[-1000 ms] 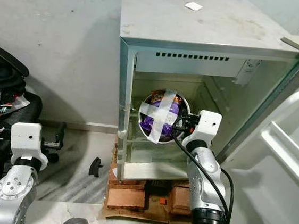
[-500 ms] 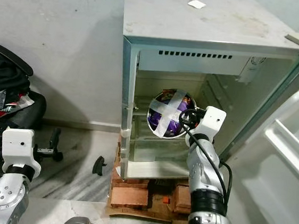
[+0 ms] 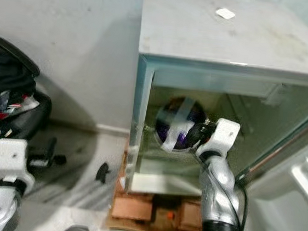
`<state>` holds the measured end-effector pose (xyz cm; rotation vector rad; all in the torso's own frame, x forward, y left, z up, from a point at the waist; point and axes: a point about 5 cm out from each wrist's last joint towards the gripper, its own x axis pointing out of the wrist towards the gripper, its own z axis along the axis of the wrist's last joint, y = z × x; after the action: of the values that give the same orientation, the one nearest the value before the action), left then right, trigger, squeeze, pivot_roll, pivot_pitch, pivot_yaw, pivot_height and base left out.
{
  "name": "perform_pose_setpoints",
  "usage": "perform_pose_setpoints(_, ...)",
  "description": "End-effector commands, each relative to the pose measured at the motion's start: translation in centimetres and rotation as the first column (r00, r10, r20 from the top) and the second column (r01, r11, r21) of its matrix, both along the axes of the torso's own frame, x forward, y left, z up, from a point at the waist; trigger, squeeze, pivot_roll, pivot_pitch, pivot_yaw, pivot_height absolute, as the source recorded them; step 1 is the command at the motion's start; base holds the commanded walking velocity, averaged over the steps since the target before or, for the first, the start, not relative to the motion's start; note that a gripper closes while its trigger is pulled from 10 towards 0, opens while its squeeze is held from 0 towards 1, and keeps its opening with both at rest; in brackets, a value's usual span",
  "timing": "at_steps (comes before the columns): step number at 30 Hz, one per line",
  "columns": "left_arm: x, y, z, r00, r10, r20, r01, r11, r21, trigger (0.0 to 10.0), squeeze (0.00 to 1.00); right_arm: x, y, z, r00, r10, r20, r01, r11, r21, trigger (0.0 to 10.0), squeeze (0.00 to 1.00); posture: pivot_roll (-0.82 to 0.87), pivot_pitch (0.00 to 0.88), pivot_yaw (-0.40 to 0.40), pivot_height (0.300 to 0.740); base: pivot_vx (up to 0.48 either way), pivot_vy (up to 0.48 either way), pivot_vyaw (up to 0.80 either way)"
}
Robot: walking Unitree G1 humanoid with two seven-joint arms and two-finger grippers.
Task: Restocking fridge
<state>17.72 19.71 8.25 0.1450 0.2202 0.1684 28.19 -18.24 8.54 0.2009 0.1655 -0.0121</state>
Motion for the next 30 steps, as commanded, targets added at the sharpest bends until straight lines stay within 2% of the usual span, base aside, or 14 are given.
perform_pose_setpoints(1, -0.1, -0.8, 0.4, 0.999, -0.028, 0.018, 0.028, 0.999, -0.019, 10.0, 0.00, -0.8, -1.1, 0.8, 1.000, -0.009, 0.025, 0.010, 0.999, -0.038, 10.0, 0.00, 0.20, 0.016, -0.084, 0.740, 0.337, 0.000, 0.00)
perform_pose_setpoints(2, -0.1, -0.8, 0.4, 0.999, -0.028, 0.018, 0.028, 0.999, -0.019, 10.0, 0.00, -0.8, -1.1, 0.8, 1.000, -0.009, 0.025, 0.010, 0.999, -0.038, 10.0, 0.00, 0.20, 0.016, -0.084, 0.740, 0.337, 0.000, 0.00)
perform_pose_setpoints(4, -0.5, -1.1, -0.1, 0.999, -0.041, 0.002, 0.041, 0.999, -0.026, 10.0, 0.00, -1.9, -1.4, 0.7, 1.000, 0.003, 0.017, -0.002, 0.998, -0.066, 10.0, 0.00, 0.19, 0.010, -0.086, 0.740, 0.343, 0.000, 0.00)
perform_pose_setpoints(7, -0.3, -1.2, -0.1, 0.999, -0.046, 0.002, 0.046, 0.998, -0.031, 10.0, 0.00, -2.0, -1.5, 0.9, 1.000, 0.003, 0.017, -0.002, 0.997, -0.071, 10.0, 0.00, 0.18, 0.007, -0.085, 0.740, 0.340, 0.000, 0.00)
perform_pose_setpoints(14, -0.1, -1.3, -0.1, 0.999, -0.042, 0.004, 0.042, 0.997, -0.063, 10.0, 0.00, -2.1, -1.2, 1.4, 1.000, 0.002, 0.005, -0.001, 0.998, -0.061, 10.0, 0.00, 0.18, 0.011, -0.084, 0.740, 0.084, 0.000, 0.00)
perform_pose_setpoints(21, -0.5, -1.1, -0.4, 0.999, -0.022, -0.038, 0.020, 0.998, -0.058, 10.0, 0.00, -1.6, -0.5, 0.4, 0.998, -0.005, -0.062, 0.005, 1.000, -0.003, 10.0, 0.00, 0.19, 0.025, -0.081, 0.740, 0.000, 0.000, 0.00)
perform_pose_setpoints(25, -0.8, -1.2, -0.7, 0.996, -0.028, -0.085, 0.024, 0.999, -0.047, 10.0, 0.00, -0.7, 1.0, -1.0, 0.986, 0.045, -0.163, -0.037, 0.998, 0.051, 10.0, 0.00, 0.21, 0.038, -0.080, 0.740, 0.000, 0.000, 0.00)
perform_pose_setpoints(30, -1.2, -1.2, -0.9, 0.992, -0.025, -0.121, 0.020, 0.999, -0.040, 10.0, 0.00, 0.9, 3.0, -1.3, 0.979, 0.103, -0.176, -0.090, 0.993, 0.080, 10.0, 0.00, 0.23, 0.052, -0.081, 0.740, 0.000, 0.000, 0.00)
